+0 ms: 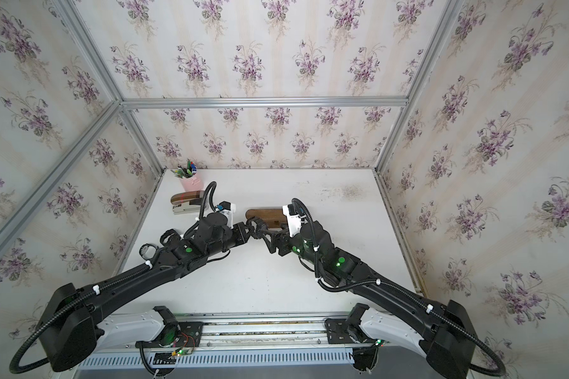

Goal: Place watch on stand
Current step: Pick up the watch at the center of the board.

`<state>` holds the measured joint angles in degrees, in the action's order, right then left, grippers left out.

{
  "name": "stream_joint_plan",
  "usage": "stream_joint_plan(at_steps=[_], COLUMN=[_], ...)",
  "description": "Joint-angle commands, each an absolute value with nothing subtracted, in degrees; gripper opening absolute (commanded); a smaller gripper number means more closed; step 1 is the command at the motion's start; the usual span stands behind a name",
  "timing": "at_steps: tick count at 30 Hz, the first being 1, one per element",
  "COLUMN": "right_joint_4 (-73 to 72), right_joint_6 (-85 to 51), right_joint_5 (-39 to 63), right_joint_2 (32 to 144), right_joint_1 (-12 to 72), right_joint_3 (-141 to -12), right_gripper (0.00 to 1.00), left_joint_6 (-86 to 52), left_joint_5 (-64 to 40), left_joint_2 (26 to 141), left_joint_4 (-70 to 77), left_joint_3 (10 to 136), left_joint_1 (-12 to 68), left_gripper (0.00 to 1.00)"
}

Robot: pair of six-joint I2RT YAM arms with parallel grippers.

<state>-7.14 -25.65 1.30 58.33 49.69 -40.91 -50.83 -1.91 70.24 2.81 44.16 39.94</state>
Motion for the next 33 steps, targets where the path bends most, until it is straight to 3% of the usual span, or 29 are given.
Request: stream_joint_plan(at_steps=[1,9,33], right_joint_4=[-10.7,-9.9,-4.1], right_joint_6=[-27.2,-27.1,-25.5], right_joint_5=[3.0,4.4,3.5], right_joint_2=[59.2,61.6,65.0], right_joint_1=[49.7,49.7,49.7], right_joint_3=[-41.7,-42.8,-46.7], right_gripper=[0.87,0.85,0.48], left_joint_6=[-55.7,-56.7,-55.7], left_joint_5=[-4.9,-5.0,-3.8], left_joint_2=[70.2,69.6,67.8], left_joint_4=[10.0,10.6,8.3], left_joint_3=[44.4,43.8,43.0], left_joint_1=[40.2,41.4,42.1], left_gripper=[0.0,0.0,0.01])
